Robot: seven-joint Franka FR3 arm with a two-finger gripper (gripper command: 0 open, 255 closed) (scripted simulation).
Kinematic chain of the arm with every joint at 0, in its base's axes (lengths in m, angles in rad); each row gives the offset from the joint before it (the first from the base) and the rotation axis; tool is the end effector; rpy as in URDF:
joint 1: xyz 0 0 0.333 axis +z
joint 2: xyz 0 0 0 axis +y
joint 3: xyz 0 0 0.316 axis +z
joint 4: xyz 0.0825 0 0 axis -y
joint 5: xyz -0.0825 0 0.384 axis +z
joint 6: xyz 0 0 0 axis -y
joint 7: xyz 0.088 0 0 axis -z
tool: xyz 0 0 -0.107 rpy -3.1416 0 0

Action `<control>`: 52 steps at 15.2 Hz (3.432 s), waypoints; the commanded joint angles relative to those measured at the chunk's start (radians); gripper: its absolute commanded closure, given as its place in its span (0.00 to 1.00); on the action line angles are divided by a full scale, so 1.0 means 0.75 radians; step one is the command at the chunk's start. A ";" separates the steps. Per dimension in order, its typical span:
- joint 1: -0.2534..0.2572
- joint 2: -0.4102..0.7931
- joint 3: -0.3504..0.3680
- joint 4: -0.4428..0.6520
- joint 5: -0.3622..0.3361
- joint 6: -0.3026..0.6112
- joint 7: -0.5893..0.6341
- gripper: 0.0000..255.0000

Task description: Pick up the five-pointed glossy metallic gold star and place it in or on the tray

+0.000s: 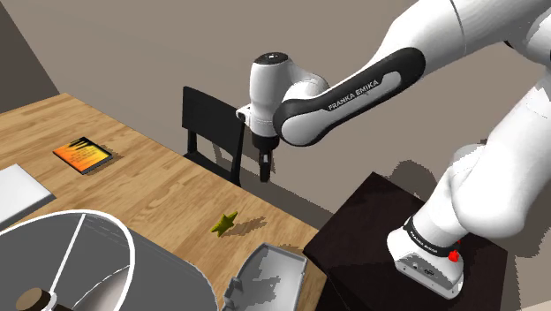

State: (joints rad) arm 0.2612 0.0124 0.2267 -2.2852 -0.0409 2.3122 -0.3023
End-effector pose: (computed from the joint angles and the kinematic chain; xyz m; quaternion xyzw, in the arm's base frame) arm 0.4577 0.2420 0.3489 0.9175 0.3974 0.0087 0.0130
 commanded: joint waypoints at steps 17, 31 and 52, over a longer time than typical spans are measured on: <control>0.291 0.704 0.017 0.431 -0.469 0.269 0.126 0.00; 0.307 0.789 -0.013 0.455 -0.504 0.329 0.148 1.00; 0.264 0.622 0.048 0.434 -0.423 0.188 0.080 1.00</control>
State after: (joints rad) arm 0.4607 0.4903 0.2585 -1.9585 -0.3639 2.4631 -0.2396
